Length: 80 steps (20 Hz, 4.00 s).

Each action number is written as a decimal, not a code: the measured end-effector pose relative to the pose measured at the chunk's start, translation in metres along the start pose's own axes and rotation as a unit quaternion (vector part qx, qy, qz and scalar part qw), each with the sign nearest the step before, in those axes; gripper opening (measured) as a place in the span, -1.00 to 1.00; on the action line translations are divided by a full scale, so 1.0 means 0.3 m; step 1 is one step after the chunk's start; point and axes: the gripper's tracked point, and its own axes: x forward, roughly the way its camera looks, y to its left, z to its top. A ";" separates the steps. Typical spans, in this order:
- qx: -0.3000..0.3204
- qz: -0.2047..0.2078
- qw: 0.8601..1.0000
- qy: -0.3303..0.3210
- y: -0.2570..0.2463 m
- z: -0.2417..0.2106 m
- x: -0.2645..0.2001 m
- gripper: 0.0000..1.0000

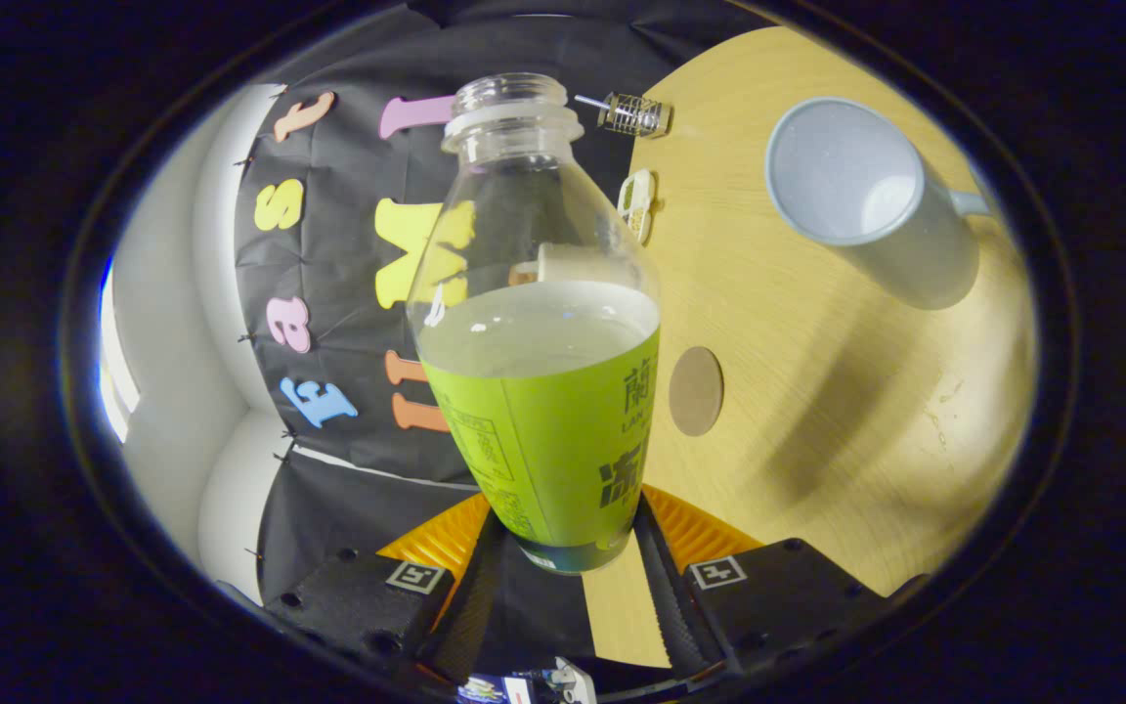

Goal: Take the bottle from table, then pour the juice into the cup, finally place the bottle on the coaster

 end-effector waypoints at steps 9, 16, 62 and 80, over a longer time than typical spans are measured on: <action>0.045 0.041 0.998 0.017 0.060 0.033 -0.024 0.52; 0.039 0.060 0.997 0.009 0.119 0.027 -0.037 0.52; 0.169 0.170 0.971 0.027 0.282 -0.005 -0.041 0.50; 0.209 0.206 0.956 0.021 0.332 0.001 -0.045 0.51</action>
